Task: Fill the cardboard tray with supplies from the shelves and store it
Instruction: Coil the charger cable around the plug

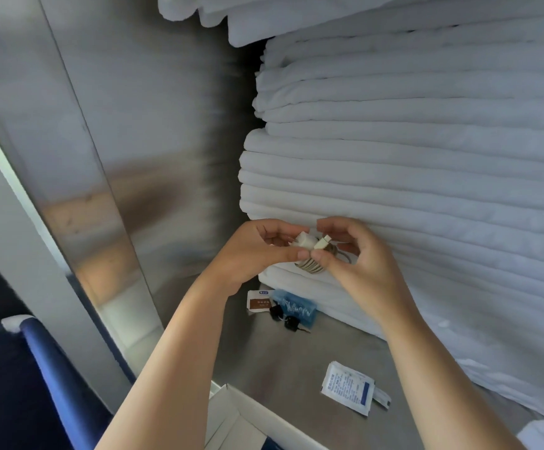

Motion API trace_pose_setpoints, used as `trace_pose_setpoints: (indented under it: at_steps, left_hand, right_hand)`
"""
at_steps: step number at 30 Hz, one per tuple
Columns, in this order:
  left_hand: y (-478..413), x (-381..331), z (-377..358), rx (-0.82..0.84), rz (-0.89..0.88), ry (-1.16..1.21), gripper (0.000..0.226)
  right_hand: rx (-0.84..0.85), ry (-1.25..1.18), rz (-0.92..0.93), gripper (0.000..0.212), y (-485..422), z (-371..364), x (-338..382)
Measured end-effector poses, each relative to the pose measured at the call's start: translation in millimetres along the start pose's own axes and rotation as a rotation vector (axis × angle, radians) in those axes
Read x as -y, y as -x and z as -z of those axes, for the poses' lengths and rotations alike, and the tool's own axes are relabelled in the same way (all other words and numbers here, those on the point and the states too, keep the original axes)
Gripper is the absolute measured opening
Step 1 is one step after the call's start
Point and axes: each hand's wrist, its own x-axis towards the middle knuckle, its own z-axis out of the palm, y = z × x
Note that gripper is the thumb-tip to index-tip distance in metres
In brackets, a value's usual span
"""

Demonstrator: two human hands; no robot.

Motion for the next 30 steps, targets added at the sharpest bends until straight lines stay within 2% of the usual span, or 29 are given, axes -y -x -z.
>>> trace_pose_setpoints:
  at_steps: [6,9,13,19,23,30]
  left_hand:
    - [0.0,0.9,-1.2,0.042,-0.022,0.020,0.037]
    - [0.4,0.5,-2.1,0.074,-0.031,0.042,0.034]
    - [-0.5,0.4,-1.6,0.091,-0.041,0.067,0.028]
    - [0.4,1.4,-9.1,0.095,-0.018,0.093,0.036]
    - [0.4,-1.0,-15.9,0.161,0.000,0.051,0.029]
    - [20.4,-5.4,-41.5,0.157,0.007,0.007,0.028]
  right_hand:
    - [0.079,0.153,-0.058,0.037,-0.1,7.4,-0.5]
    - [0.124,0.181,-0.077,0.028,1.9,8.3,-0.9]
    - [0.118,0.183,-0.086,0.023,1.2,10.3,2.1]
    - [0.105,0.202,-0.089,0.022,4.5,16.2,7.3]
    - [0.129,0.255,-0.087,0.020,10.8,25.5,9.8]
    - [0.139,0.312,-0.100,0.024,35.0,45.1,20.0]
